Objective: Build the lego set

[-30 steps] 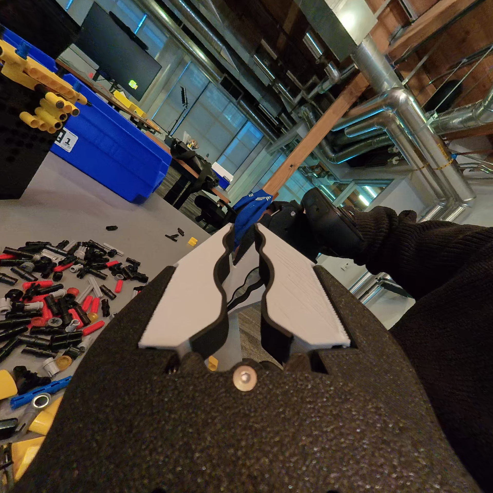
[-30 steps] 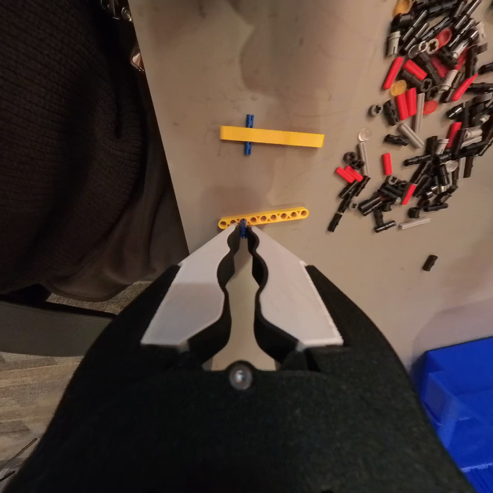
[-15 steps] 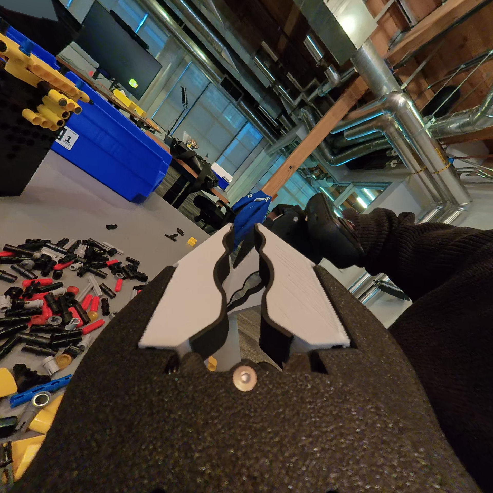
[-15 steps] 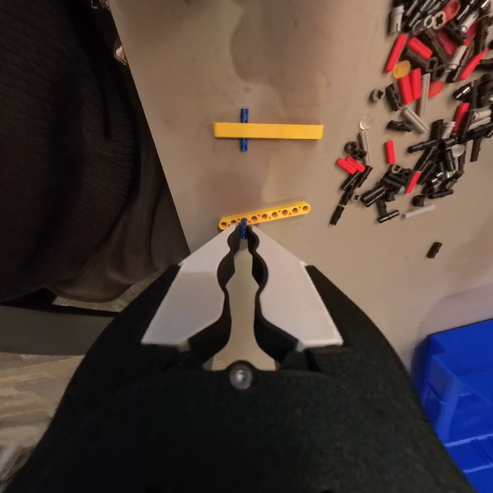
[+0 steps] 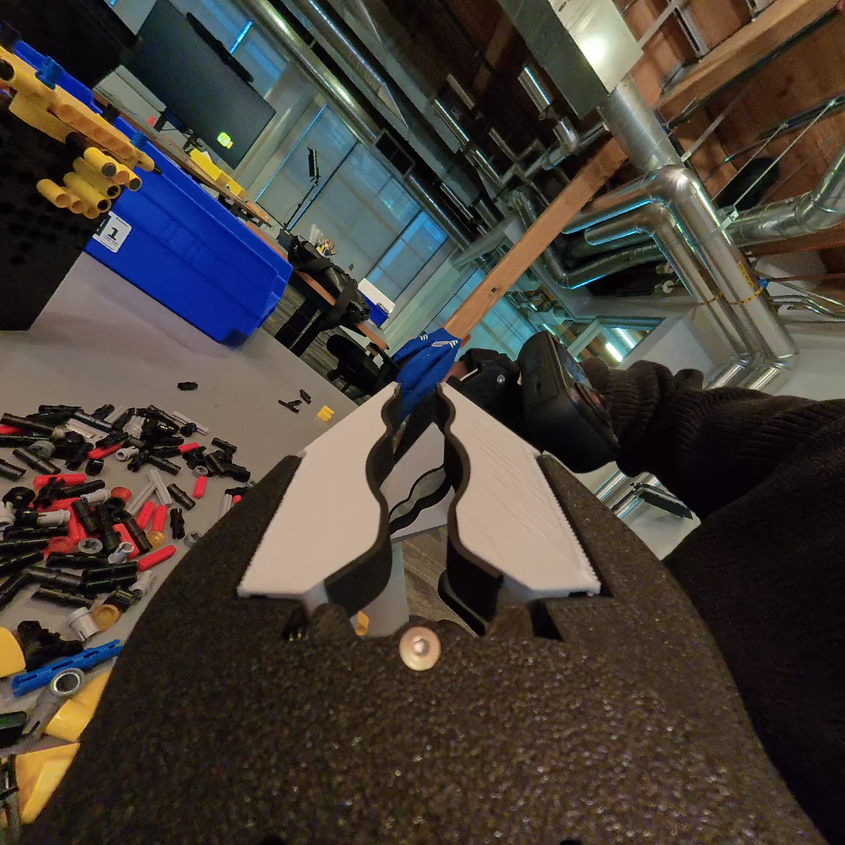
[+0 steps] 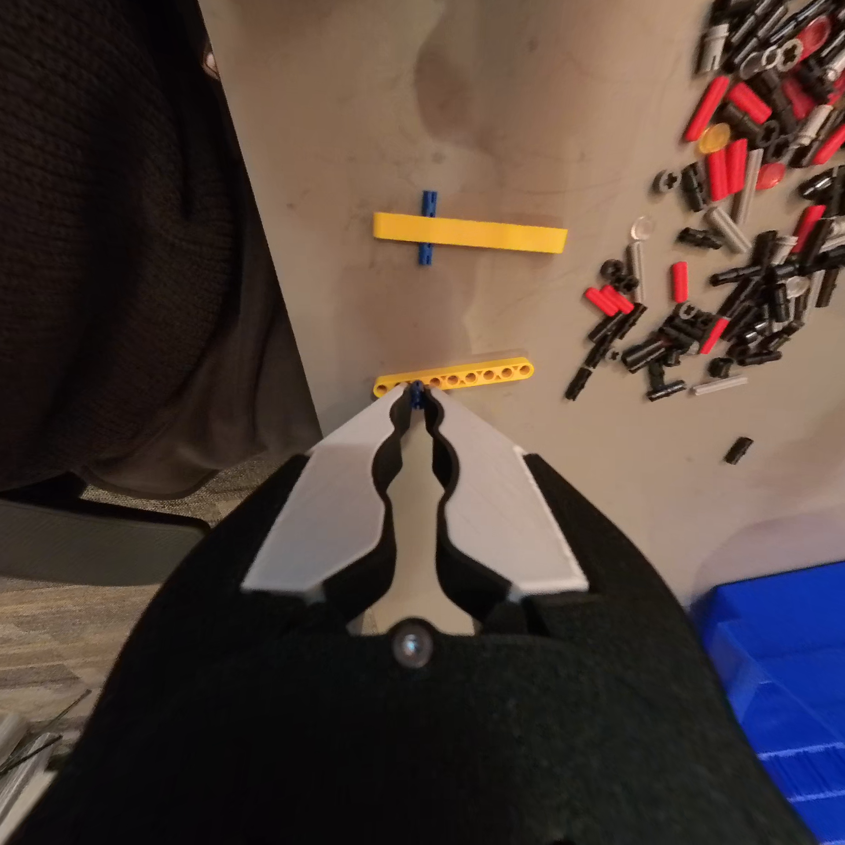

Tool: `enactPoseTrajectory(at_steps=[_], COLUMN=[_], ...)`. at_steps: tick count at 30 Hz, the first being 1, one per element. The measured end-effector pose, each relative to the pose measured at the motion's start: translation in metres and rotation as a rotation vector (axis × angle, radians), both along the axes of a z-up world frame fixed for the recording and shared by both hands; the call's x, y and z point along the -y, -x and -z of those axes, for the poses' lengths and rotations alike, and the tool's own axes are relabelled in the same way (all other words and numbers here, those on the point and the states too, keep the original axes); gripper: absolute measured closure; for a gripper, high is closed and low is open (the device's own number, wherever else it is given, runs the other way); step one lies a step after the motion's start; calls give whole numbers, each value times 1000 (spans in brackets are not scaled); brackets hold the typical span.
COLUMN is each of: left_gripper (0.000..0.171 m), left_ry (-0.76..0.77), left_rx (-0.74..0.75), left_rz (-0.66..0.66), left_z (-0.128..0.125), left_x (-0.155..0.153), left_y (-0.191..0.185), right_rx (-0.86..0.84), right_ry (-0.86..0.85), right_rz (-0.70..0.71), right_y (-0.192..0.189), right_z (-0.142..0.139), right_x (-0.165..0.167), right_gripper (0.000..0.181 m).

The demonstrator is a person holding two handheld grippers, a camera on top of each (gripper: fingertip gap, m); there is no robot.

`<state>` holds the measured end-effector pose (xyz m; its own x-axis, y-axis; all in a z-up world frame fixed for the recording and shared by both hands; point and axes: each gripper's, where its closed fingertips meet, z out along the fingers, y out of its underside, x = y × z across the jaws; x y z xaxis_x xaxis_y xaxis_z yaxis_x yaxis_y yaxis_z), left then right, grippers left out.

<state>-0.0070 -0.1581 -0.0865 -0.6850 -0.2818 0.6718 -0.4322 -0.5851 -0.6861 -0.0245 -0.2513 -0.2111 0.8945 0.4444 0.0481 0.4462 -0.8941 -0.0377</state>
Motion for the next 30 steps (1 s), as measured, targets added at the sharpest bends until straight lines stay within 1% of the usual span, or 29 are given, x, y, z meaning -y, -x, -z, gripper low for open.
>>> enactPoseTrajectory(at_steps=[4, 7, 10, 15, 17, 19, 21, 24, 26, 30], left_gripper=[157, 155, 153, 151, 150, 149, 149, 149, 149, 150], left_ry=[-10, -20, -34, -79, -110, -155, -215, -311, -371, -463], left_rx=[-4, -7, -15, -40, -49, -45, -32, 11, 47, 77], left_rz=[3, 1, 2, 41, 51, 47, 26, -17, -54, -88], left_z=[1, 2, 5, 13, 17, 21, 24, 27, 27, 32], left_x=[2, 3, 5, 16, 21, 25, 28, 32, 33, 37], left_y=[0, -1, -1, -1, -1, -1, -1, -1, -1, -1], right_rx=[-7, -13, 52, 131, 162, 206, 192, 118, 82, 76], right_ry=[-99, -261, -473, -934, -1086, -1201, -1293, -1398, -1404, -1384], right_rz=[45, 127, 202, 361, 407, 450, 490, 521, 522, 506], right_y=[0, -1, -11, -22, -25, -31, -33, -32, -30, -27], right_z=[-4, -19, -42, -86, -97, -104, -109, -118, -115, -104], right_x=[-3, -12, -21, -37, -37, -36, -39, -48, -53, -56], right_gripper=[176, 176, 176, 176, 176, 176, 176, 176, 176, 176])
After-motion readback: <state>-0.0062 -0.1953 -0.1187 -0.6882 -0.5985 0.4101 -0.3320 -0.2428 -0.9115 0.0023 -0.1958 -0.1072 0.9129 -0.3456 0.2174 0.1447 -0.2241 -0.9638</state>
